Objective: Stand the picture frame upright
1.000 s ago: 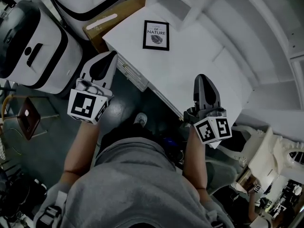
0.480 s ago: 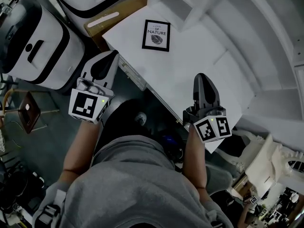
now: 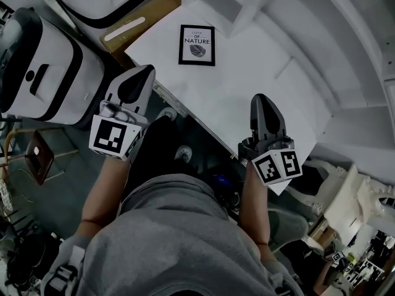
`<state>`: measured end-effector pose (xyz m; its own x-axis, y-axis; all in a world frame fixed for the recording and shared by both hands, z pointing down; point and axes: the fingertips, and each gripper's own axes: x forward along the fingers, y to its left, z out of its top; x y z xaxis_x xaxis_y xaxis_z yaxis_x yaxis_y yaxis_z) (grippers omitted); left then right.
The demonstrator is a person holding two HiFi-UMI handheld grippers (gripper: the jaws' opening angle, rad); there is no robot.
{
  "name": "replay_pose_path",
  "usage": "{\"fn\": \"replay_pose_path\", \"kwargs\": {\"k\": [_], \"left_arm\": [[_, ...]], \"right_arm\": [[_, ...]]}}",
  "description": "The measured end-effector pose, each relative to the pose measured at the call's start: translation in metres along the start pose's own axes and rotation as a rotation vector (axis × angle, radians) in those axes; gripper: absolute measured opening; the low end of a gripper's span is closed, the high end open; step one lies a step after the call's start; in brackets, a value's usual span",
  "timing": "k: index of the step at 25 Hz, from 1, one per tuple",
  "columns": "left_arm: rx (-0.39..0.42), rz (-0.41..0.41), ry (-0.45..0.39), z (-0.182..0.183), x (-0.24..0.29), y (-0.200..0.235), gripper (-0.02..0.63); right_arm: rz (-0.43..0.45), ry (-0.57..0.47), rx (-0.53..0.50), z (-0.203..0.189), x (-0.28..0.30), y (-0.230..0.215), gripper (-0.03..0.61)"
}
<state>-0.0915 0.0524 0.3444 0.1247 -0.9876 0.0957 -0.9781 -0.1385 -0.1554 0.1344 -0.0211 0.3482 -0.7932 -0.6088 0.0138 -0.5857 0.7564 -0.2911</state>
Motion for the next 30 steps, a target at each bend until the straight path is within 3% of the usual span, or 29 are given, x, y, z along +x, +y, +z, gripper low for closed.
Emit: {"fn": "replay_pose_path", "kwargs": {"k": [20,30], "left_arm": [[-0.042,-0.216,-0.047,0.002,0.125,0.108,0.008],[-0.062,-0.359,-0.054,-0.008,0.186,0.136,0.008]], "right_arm": [[-0.185,-0.03,-0.03,0.026,0.121,-0.011,0.029],[-0.308,-0.045,-0.054,0.035,0.162,-0.018,0.029]]}}
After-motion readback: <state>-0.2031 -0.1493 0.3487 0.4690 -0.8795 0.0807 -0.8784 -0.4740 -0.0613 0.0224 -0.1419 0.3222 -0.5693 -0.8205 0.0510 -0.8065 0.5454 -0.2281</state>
